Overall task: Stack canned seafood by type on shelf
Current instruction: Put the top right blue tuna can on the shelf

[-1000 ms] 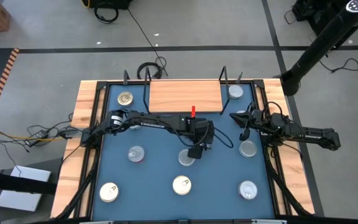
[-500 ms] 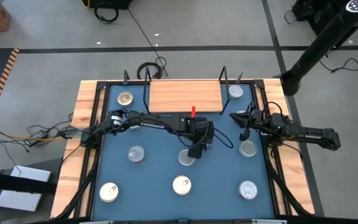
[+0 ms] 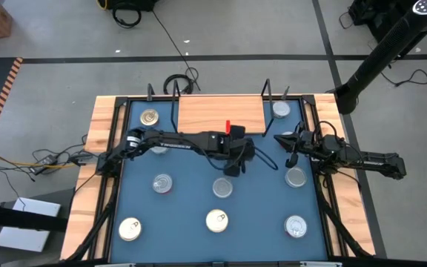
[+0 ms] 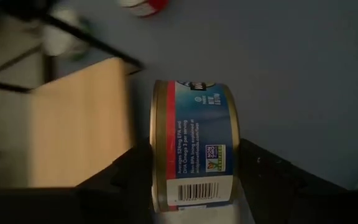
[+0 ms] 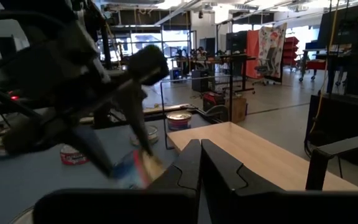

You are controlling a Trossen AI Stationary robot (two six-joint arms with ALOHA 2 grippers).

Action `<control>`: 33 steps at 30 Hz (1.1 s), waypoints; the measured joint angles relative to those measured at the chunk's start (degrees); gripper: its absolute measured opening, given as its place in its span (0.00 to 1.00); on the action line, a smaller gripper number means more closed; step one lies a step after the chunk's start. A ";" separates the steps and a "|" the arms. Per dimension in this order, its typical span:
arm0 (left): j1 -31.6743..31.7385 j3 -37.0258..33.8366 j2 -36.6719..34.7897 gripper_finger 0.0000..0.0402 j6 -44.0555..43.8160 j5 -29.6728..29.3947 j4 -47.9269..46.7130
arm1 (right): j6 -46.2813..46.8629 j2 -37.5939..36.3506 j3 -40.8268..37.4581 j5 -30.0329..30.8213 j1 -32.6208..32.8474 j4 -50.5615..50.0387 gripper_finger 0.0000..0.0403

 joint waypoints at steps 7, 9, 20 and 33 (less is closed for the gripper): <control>3.07 -0.01 -1.31 0.51 0.73 -9.24 -2.79 | 0.00 0.02 -0.01 0.02 0.02 -0.12 0.06; 4.57 -0.01 -1.29 0.51 0.23 -9.31 -3.98 | -0.01 0.02 -0.01 0.04 0.02 -0.13 0.06; 11.54 -4.71 -1.27 0.51 0.21 -11.68 1.37 | -0.01 0.02 -0.01 0.07 0.01 -0.12 0.06; 14.18 -11.67 -1.32 0.51 2.48 -12.08 9.28 | -0.01 0.02 -0.01 0.07 0.02 -0.11 0.06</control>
